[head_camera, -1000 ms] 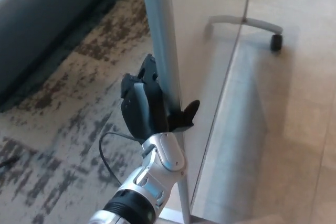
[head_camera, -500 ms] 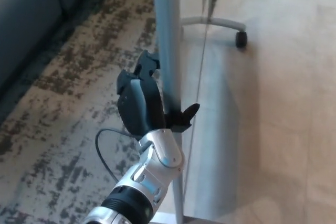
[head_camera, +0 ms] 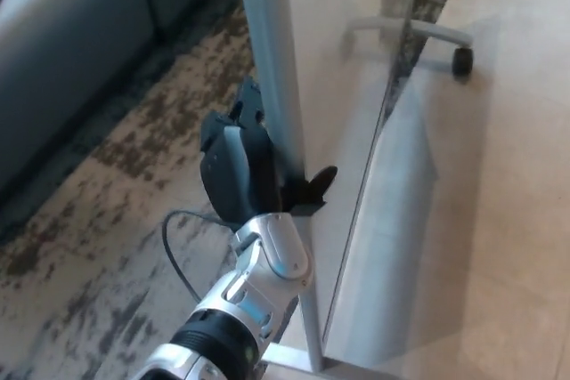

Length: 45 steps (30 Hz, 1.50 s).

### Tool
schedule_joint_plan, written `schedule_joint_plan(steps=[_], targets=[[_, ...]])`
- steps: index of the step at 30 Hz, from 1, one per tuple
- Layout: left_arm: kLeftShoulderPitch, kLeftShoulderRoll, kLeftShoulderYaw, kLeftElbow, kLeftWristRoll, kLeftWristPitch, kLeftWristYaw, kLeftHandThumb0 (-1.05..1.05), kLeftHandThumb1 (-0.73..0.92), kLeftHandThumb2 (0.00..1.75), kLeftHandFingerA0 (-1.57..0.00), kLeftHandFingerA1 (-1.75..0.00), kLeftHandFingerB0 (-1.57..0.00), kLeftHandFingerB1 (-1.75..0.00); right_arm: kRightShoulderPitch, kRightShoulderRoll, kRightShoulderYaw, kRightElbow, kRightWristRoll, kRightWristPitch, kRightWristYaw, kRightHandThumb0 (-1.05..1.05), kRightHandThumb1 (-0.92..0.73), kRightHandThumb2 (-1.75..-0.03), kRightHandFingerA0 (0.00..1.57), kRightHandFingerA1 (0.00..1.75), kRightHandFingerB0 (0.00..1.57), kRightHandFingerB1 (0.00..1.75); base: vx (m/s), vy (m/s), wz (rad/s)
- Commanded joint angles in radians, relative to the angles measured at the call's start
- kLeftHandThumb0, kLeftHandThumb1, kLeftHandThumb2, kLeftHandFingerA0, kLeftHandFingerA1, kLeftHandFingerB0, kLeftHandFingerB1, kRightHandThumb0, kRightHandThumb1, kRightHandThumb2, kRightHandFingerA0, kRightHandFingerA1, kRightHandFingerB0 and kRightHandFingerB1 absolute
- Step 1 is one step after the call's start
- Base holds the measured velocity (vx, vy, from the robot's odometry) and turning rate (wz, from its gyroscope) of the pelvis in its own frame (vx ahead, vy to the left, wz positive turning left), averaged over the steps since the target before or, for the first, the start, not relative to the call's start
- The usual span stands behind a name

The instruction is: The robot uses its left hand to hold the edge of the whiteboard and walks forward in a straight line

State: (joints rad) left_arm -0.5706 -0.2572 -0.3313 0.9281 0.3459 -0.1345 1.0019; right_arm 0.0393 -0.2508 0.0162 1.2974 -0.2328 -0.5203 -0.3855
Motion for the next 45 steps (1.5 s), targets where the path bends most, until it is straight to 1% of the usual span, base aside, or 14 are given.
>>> schedule_joint_plan(steps=[1,6,7,11,17,18,26,27,30,31,32,36,37,45], targets=[[-0.088,-0.022,0.007,-0.015,0.038,-0.007,-0.003,-0.1,0.47,0.99,-0.94,-1.61,-0.87,-1.53,0.003,-0.001,0.005,0.004,-0.009,-0.003,-0.012,-0.41,-0.57,-0.58,0.72,0.73,0.51,0.36,0.37,0.087,-0.47],[-0.091,-0.022,0.012,-0.011,0.036,-0.009,-0.004,-0.1,0.46,1.01,-0.95,-1.6,-0.89,-1.51,0.0,-0.003,0.008,-0.003,-0.007,0.003,-0.008,-0.4,-0.57,-0.58,0.6,0.62,0.5,0.35,0.43,0.004,-0.48],[-0.09,-0.021,0.011,-0.01,0.038,-0.009,-0.003,-0.14,0.49,1.0,-1.0,-1.61,-0.84,-1.49,-0.001,-0.004,0.007,-0.004,-0.004,0.008,0.0,-0.4,-0.58,-0.57,0.46,0.51,0.49,0.35,0.41,0.015,-0.07],[-0.091,-0.02,0.011,-0.005,0.041,-0.014,-0.002,-0.1,0.45,1.03,-0.97,-1.6,-0.88,-1.54,-0.001,-0.005,0.007,-0.006,-0.004,0.006,0.002,-0.39,-0.58,-0.58,0.58,0.56,0.49,0.35,0.37,0.006,0.14],[-0.087,-0.022,0.006,-0.023,0.041,0.01,-0.029,-0.14,0.46,1.03,-0.95,-1.64,-0.87,-1.54,-0.001,-0.006,0.007,-0.009,-0.004,0.006,0.008,-0.39,-0.59,-0.57,0.6,0.57,0.49,0.36,0.38,-0.067,0.43],[-0.085,-0.022,0.009,-0.028,0.038,0.011,-0.032,-0.13,0.46,1.04,-0.97,-1.62,-0.88,-1.52,-0.001,-0.006,0.006,-0.01,0.0,0.004,0.016,-0.38,-0.59,-0.57,0.47,0.5,0.49,0.35,0.33,-0.054,0.36],[-0.084,-0.022,0.004,-0.031,0.042,0.032,-0.037,-0.12,0.45,1.05,-0.95,-1.61,-0.88,-1.5,0.0,-0.007,0.018,-0.007,-0.017,0.0,-0.013,-0.38,-0.57,-0.58,0.59,0.57,0.5,0.36,0.24,-0.118,-0.02],[-0.083,-0.021,0.001,-0.029,0.044,0.025,-0.028,-0.1,0.44,1.05,-0.96,-1.6,-0.88,-1.51,-0.002,-0.005,0.009,-0.006,-0.002,0.01,0.012,-0.47,-0.48,-0.82,0.5,0.63,0.42,0.5,0.21,-0.085,-0.16],[-0.08,-0.017,-0.005,-0.028,0.04,0.005,-0.027,-0.08,0.43,1.05,-0.96,-1.6,-0.88,-1.5,-0.003,-0.005,0.011,-0.004,-0.007,0.007,0.005,-0.47,-0.48,-0.82,0.52,0.63,0.41,0.5,0.17,0.073,-0.09],[-0.081,-0.018,-0.008,-0.029,0.04,0.014,-0.028,-0.09,0.45,1.02,-0.94,-1.61,-0.87,-1.51,0.001,-0.007,0.012,-0.004,-0.009,-0.004,0.0,-0.39,-0.58,-0.58,0.57,0.58,0.5,0.36,0.15,0.141,0.01],[-0.08,-0.019,-0.009,-0.029,0.038,0.017,-0.031,-0.1,0.45,1.03,-0.95,-1.59,-0.88,-1.49,0.002,-0.007,0.012,-0.004,-0.009,-0.008,-0.002,-0.45,-0.46,-0.81,0.49,0.63,0.42,0.5,0.26,0.027,0.25],[-0.08,-0.018,-0.01,-0.029,0.034,0.016,-0.034,-0.1,0.45,1.03,-0.95,-1.59,-0.88,-1.49,0.003,-0.007,0.012,-0.004,-0.01,-0.009,-0.002,-0.45,-0.46,-0.81,0.49,0.63,0.42,0.5,0.19,0.086,-0.04],[-0.079,-0.02,-0.009,-0.033,0.032,0.023,-0.036,-0.12,0.44,1.06,-0.94,-1.64,-0.86,-1.55,0.003,-0.005,0.009,-0.006,-0.006,-0.007,0.002,-0.4,-0.58,-0.58,0.61,0.63,0.5,0.36,-0.01,-0.05,0.12],[-0.084,-0.02,-0.01,-0.025,0.047,0.029,-0.027,-0.11,0.45,1.01,-0.94,-1.61,-0.87,-1.51,-0.002,0.0,0.003,-0.005,-0.003,0.012,0.006,-0.4,-0.58,-0.58,0.61,0.68,0.51,0.36,-0.03,-0.236,0.56]])
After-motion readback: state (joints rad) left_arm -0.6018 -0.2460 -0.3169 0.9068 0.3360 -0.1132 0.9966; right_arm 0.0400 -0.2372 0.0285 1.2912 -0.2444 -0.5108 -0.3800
